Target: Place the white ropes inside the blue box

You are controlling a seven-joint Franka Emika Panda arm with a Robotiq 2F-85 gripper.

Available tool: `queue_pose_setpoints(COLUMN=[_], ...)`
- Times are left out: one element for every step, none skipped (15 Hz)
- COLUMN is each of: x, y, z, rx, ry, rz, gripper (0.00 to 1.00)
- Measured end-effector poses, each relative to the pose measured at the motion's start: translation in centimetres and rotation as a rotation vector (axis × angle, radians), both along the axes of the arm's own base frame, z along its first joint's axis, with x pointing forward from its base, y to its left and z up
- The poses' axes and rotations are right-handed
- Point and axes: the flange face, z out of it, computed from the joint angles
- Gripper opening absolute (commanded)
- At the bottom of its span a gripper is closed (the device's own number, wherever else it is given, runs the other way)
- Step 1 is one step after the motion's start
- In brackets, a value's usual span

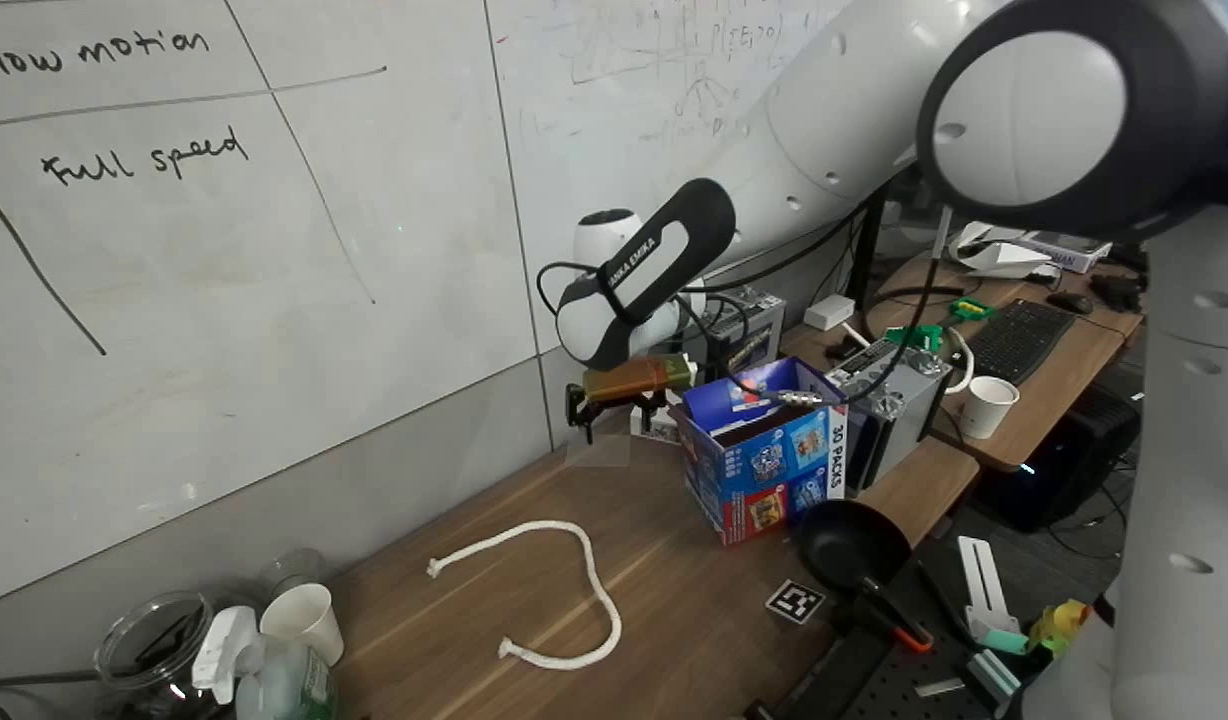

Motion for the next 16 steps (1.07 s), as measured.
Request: queue_pose_setpoints(x=[0.2, 0.4, 0.6, 0.8, 1.0, 1.3, 1.6, 1.9, 2.1, 2.4, 2.6, 2.8, 2.9, 2.9, 2.8, 2.7], y=[0.0, 0.0, 0.0, 0.1, 0.4, 0.8, 1.2, 1.6, 2.1, 2.5, 2.9, 3.3, 3.7, 4.0, 4.3, 4.7], z=[-1.9, -3.9, -5.7, -7.5, -9.1, -10.5, -11.7, -12.9, -13.9, -14.7, -15.4, -15.9, -16.4, -17.0, -17.4, -17.9], rx=[0.007, 0.010, 0.013, 0.015, 0.016, 0.018, 0.018, 0.019, 0.019, 0.019, 0.020, 0.021, 0.022, 0.022, 0.022, 0.022], ry=[0.014, 0.034, 0.052, 0.071, 0.084, 0.091, 0.096, 0.099, 0.096, 0.092, 0.087, 0.085, 0.081, 0.079, 0.077, 0.077], rz=[0.042, 0.085, 0.125, 0.157, 0.178, 0.194, 0.205, 0.215, 0.224, 0.232, 0.241, 0.246, 0.251, 0.256, 0.261, 0.266], gripper=[1.00, 1.00, 1.00, 1.00, 1.00, 1.00, 1.00, 1.00, 1.00, 1.00, 1.00, 1.00, 1.00, 1.00, 1.00, 1.00])
